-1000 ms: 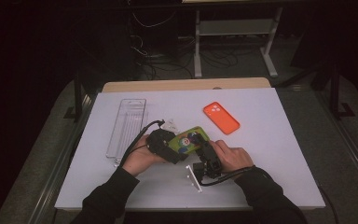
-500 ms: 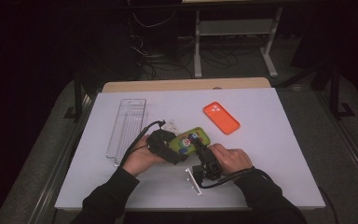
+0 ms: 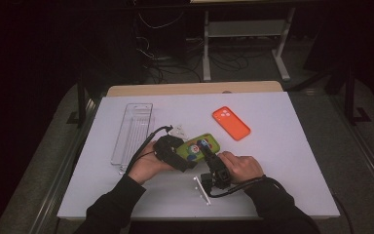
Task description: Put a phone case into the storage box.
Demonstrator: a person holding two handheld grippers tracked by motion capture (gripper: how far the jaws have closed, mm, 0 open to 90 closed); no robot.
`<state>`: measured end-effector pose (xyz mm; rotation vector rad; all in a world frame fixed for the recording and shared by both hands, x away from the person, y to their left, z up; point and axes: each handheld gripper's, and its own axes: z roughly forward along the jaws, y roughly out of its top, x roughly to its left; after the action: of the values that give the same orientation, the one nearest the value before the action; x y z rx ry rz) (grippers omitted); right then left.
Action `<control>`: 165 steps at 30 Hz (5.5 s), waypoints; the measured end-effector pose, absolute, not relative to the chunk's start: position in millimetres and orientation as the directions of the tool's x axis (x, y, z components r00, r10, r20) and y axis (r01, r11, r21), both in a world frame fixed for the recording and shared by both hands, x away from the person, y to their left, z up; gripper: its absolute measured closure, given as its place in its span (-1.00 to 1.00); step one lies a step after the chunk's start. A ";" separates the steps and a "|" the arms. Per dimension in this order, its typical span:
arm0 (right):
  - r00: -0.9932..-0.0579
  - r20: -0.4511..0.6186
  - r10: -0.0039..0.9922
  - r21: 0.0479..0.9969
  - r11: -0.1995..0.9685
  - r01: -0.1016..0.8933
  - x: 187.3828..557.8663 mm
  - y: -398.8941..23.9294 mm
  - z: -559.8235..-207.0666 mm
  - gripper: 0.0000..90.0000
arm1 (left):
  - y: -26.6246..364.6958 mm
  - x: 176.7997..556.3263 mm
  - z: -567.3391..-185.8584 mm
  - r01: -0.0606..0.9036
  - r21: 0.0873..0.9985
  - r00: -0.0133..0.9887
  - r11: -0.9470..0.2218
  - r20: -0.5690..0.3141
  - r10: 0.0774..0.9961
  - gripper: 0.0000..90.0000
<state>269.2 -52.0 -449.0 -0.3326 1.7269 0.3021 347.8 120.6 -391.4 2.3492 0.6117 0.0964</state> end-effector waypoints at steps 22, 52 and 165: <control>-0.255 -0.964 0.079 0.151 0.949 -0.278 281.8 -70.4 -439.6 0.68 | 136.6 347.3 -378.8 0.385 0.717 0.892 -0.581 -0.126 0.435 -1.00; -0.545 -0.650 0.529 0.618 0.786 0.025 304.0 -101.6 -417.4 0.68 | 142.7 350.8 -380.8 0.381 0.706 0.873 -0.597 -0.062 0.483 -1.00; -0.730 0.181 0.659 0.884 0.216 0.414 301.5 -70.6 -407.1 0.68 | 125.7 361.2 -367.2 0.406 0.869 0.813 -0.282 -0.203 0.547 -1.00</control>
<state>301.5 -70.6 -407.1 1.0188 2.2550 1.5229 361.2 125.7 -367.2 1.9125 0.7160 0.1620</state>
